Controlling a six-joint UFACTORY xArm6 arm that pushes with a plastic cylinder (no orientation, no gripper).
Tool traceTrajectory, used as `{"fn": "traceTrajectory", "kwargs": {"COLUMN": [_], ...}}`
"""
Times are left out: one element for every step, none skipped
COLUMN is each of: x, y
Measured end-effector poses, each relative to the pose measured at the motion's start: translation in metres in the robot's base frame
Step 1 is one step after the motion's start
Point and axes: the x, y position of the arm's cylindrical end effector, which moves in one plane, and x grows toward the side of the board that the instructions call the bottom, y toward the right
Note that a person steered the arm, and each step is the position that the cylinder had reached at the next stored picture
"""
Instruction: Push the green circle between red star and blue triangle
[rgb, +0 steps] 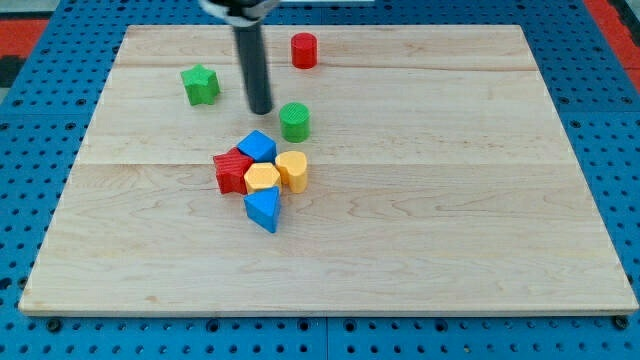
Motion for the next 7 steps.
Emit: {"fn": "traceTrajectory", "kwargs": {"x": [0.001,0.04,0.037,0.024,0.003,-0.005,0.007], "y": [0.065,0.063,0.014,-0.019,0.007,-0.031,-0.088]}}
